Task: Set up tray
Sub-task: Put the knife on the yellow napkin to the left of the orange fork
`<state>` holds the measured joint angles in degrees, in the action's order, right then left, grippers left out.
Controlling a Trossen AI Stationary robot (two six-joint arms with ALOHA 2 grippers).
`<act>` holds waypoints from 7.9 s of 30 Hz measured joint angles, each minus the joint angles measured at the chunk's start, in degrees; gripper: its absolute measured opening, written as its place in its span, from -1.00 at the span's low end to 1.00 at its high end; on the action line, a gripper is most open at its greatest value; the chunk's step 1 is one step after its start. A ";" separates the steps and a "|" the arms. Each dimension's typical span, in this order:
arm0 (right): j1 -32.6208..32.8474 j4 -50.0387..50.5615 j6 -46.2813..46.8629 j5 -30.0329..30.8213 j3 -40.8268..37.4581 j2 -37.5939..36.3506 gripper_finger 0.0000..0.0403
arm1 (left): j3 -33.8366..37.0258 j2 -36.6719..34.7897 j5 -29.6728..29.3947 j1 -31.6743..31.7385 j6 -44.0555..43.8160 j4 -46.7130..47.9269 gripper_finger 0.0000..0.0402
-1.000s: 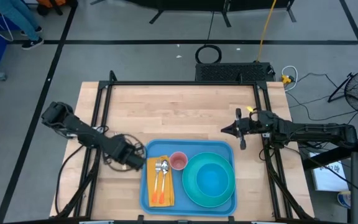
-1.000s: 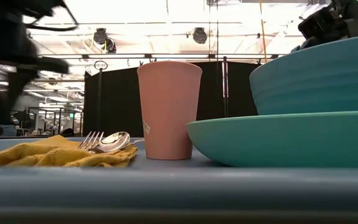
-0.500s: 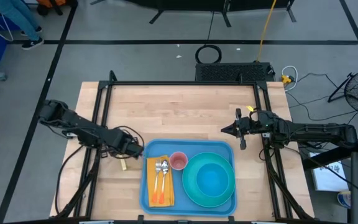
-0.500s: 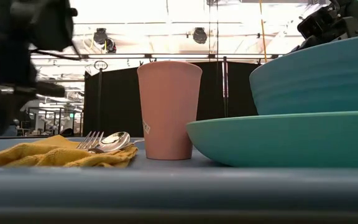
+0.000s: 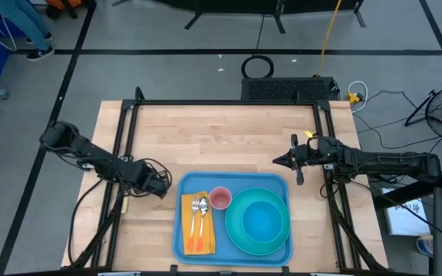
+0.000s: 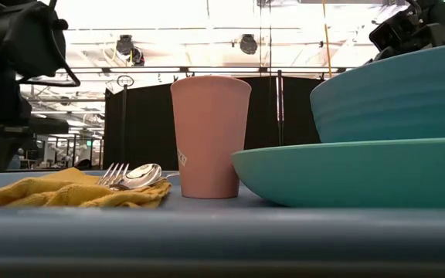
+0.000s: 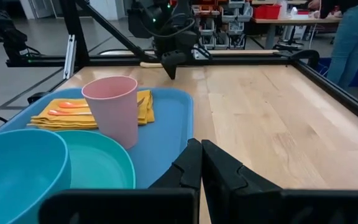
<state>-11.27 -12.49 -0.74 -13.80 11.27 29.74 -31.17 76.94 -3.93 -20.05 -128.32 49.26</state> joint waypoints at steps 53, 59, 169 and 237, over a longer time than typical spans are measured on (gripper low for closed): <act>-0.01 -0.94 -2.08 0.20 -0.02 0.09 -1.00 | -10.72 11.51 14.57 -11.57 22.65 24.35 -0.28; 0.00 -1.03 -2.09 0.20 -0.02 0.09 -1.00 | -9.55 17.10 16.09 -12.76 25.27 21.89 -0.28; 0.00 -1.40 -4.30 0.20 -0.04 0.20 -1.00 | -11.14 17.01 28.77 -17.23 38.62 20.90 -0.99; 0.00 -2.29 -4.45 0.48 -0.04 0.17 -1.00 | -10.09 17.05 17.41 -0.48 55.51 11.37 -0.97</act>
<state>-11.27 -14.78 -5.19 -13.32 11.22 29.91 -41.26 93.99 13.48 -20.54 -72.81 60.62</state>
